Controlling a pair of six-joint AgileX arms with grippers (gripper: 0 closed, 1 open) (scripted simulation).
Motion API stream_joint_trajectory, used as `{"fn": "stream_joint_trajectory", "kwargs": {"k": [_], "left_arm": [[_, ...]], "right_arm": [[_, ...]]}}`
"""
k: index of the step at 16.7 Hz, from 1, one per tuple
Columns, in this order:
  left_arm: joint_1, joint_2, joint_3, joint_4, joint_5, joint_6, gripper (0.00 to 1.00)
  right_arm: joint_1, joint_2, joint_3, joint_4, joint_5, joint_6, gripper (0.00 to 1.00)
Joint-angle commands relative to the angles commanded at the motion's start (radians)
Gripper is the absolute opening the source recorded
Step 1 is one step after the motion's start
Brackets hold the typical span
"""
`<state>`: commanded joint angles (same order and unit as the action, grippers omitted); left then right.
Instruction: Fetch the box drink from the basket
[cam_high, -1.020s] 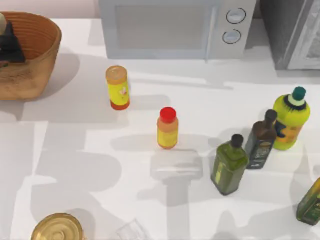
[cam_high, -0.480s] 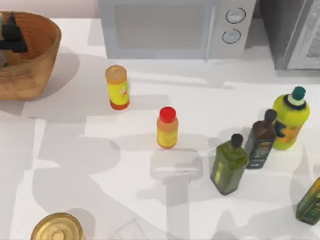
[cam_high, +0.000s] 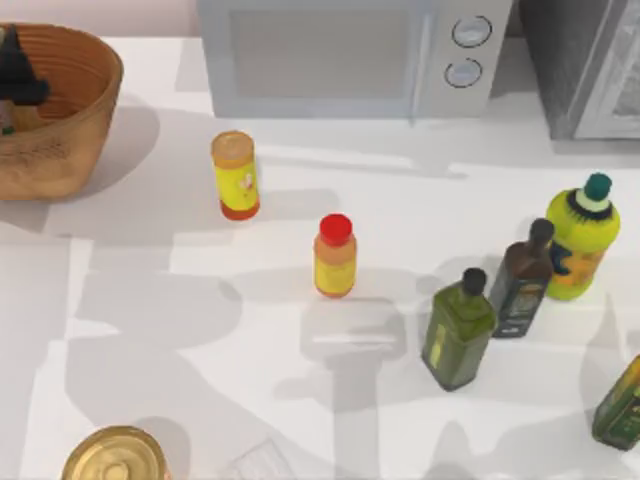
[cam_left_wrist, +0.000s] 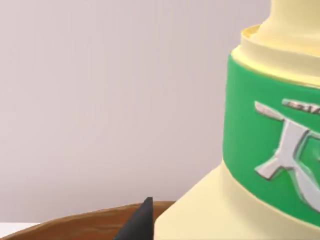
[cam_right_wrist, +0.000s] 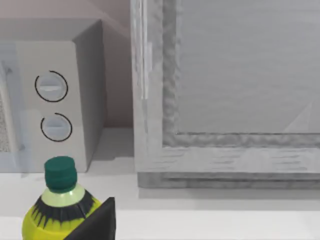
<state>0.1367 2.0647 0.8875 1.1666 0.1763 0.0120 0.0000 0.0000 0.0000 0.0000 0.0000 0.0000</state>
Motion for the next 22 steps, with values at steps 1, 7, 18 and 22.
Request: {"fn": "stream_joint_trajectory", "kwargs": {"k": [1, 7, 18, 22], "left_arm": [[0.0, 0.0, 0.0, 0.0, 0.0, 0.0, 0.4], [0.0, 0.0, 0.0, 0.0, 0.0, 0.0, 0.0], [0.006, -0.052, 0.021, -0.035, -0.001, 0.004, 0.0], [0.006, -0.134, 0.08, -0.182, -0.002, 0.004, 0.0]], "right_arm": [[0.0, 0.0, 0.0, 0.0, 0.0, 0.0, 1.0], [0.0, 0.0, 0.0, 0.0, 0.0, 0.0, 1.0], [0.0, 0.0, 0.0, 0.0, 0.0, 0.0, 1.0], [0.0, 0.0, 0.0, 0.0, 0.0, 0.0, 1.0]]}}
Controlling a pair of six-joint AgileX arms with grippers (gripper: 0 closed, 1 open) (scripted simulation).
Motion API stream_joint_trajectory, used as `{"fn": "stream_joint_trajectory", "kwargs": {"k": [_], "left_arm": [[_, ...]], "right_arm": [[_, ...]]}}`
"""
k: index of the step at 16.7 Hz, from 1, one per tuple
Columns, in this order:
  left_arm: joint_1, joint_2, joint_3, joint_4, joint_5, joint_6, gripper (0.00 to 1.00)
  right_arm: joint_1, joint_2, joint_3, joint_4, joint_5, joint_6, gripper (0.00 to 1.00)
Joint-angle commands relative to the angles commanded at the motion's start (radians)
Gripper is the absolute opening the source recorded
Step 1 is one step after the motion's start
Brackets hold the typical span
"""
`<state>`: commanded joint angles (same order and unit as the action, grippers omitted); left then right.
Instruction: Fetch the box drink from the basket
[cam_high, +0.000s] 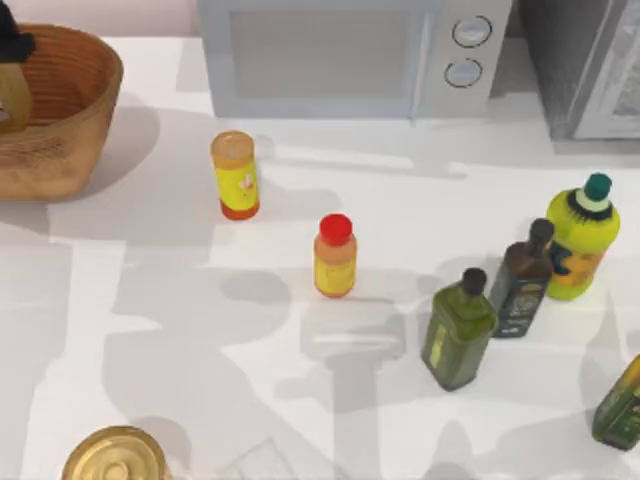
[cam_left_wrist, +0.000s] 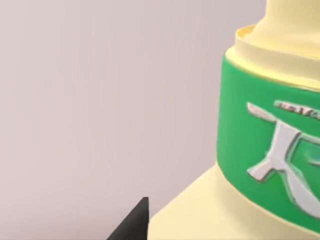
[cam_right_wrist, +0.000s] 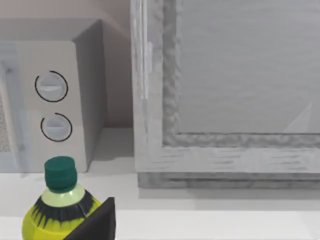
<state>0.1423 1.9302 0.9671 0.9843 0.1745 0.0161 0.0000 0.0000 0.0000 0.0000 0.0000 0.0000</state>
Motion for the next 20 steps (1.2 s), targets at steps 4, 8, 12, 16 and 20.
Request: {"fn": "stream_joint_trajectory", "kwargs": {"k": [4, 8, 12, 16, 20], "left_arm": [[-0.001, -0.065, 0.047, -0.133, -0.001, 0.0, 0.0], [-0.001, -0.138, 0.101, -0.266, -0.003, 0.001, 0.0], [-0.001, -0.222, 0.167, -0.412, -0.005, 0.001, 0.0], [-0.001, -0.235, 0.179, -0.425, -0.005, 0.001, 0.0], [-0.002, -0.254, 0.149, -0.439, -0.009, 0.0, 0.0]], "right_arm": [[0.0, 0.0, 0.0, 0.0, 0.0, 0.0, 1.0], [0.0, 0.0, 0.0, 0.0, 0.0, 0.0, 1.0], [0.0, 0.0, 0.0, 0.0, 0.0, 0.0, 1.0], [0.0, 0.0, 0.0, 0.0, 0.0, 0.0, 1.0], [0.0, 0.0, 0.0, 0.0, 0.0, 0.0, 1.0]]}}
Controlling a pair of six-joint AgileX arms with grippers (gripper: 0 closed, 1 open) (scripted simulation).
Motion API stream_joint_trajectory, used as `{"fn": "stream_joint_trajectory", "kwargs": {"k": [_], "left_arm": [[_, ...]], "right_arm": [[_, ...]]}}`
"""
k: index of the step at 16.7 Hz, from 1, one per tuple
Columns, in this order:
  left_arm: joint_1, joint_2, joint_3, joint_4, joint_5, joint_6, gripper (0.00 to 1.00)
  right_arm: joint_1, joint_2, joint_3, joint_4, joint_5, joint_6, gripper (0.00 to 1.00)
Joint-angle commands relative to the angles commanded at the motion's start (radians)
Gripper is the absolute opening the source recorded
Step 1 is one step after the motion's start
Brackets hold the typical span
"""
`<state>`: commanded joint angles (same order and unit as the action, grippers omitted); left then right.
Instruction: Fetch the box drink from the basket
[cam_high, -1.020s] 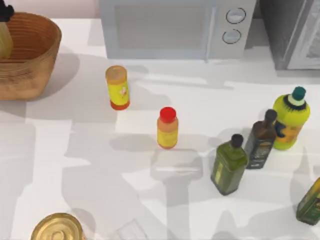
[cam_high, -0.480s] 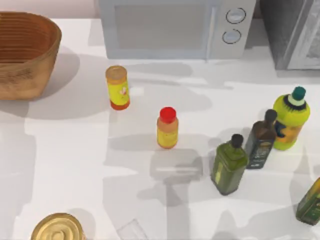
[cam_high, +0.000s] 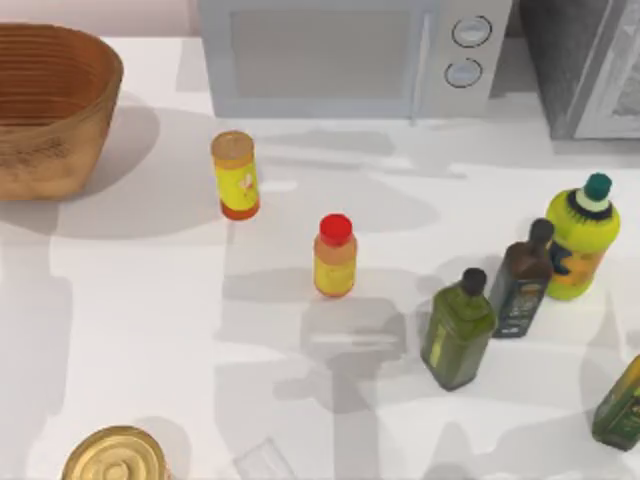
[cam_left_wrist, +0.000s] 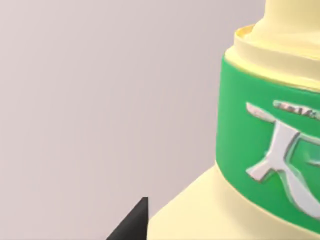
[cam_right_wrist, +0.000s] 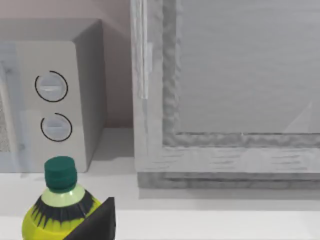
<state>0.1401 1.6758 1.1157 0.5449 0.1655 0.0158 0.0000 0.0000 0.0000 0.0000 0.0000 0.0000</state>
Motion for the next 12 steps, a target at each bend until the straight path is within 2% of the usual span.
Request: {"fn": "stream_joint_trajectory", "kwargs": {"k": [5, 12], "left_arm": [[-0.019, -0.234, -0.17, -0.085, -0.026, -0.006, 0.0], [-0.068, -0.88, -0.552, -0.267, -0.084, -0.007, 0.0]], "right_arm": [[0.0, 0.0, 0.0, 0.0, 0.0, 0.0, 1.0], [0.0, 0.0, 0.0, 0.0, 0.0, 0.0, 1.0]]}}
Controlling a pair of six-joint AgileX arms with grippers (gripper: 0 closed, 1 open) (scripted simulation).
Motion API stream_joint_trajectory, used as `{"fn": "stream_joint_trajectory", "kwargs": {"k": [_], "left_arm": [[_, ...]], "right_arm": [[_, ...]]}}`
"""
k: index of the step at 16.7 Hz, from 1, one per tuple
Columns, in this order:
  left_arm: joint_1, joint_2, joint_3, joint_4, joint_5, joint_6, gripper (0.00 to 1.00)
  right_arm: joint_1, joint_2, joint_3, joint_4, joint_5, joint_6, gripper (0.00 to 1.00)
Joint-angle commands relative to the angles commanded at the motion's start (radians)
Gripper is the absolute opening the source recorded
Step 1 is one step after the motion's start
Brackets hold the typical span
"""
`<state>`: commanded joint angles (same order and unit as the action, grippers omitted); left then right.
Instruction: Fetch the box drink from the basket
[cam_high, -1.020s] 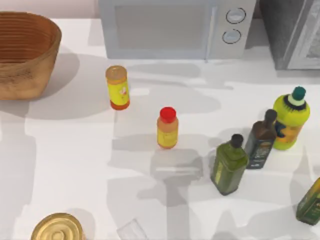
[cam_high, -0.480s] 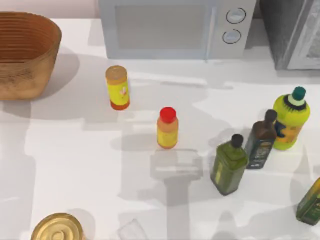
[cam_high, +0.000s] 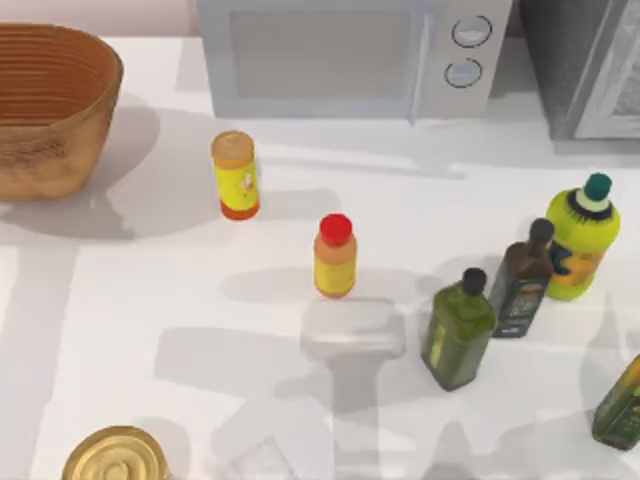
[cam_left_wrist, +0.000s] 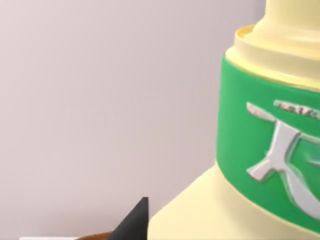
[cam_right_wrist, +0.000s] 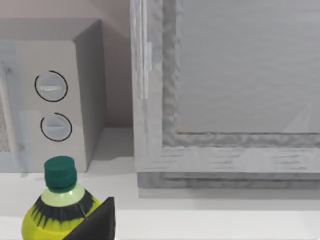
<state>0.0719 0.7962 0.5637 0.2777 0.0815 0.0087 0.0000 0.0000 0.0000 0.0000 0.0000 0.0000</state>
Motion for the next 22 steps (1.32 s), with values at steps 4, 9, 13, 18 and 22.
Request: {"fn": "stream_joint_trajectory", "kwargs": {"k": [4, 9, 13, 18, 22], "left_arm": [[-0.032, -0.385, -0.247, -0.121, -0.036, -0.003, 0.0], [-0.063, -0.716, -0.491, -0.242, -0.071, -0.007, 0.0], [-0.072, -0.796, -0.564, -0.278, -0.082, -0.009, 0.0], [-0.069, -0.792, -0.563, -0.276, -0.081, -0.007, 0.0], [-0.147, -0.693, -0.522, -0.233, -0.175, -0.018, 0.0]], "right_arm": [[0.0, 0.0, 0.0, 0.0, 0.0, 0.0, 1.0], [0.0, 0.0, 0.0, 0.0, 0.0, 0.0, 1.0], [0.0, 0.0, 0.0, 0.0, 0.0, 0.0, 1.0], [0.0, 0.0, 0.0, 0.0, 0.0, 0.0, 1.0], [0.0, 0.0, 0.0, 0.0, 0.0, 0.0, 1.0]]}}
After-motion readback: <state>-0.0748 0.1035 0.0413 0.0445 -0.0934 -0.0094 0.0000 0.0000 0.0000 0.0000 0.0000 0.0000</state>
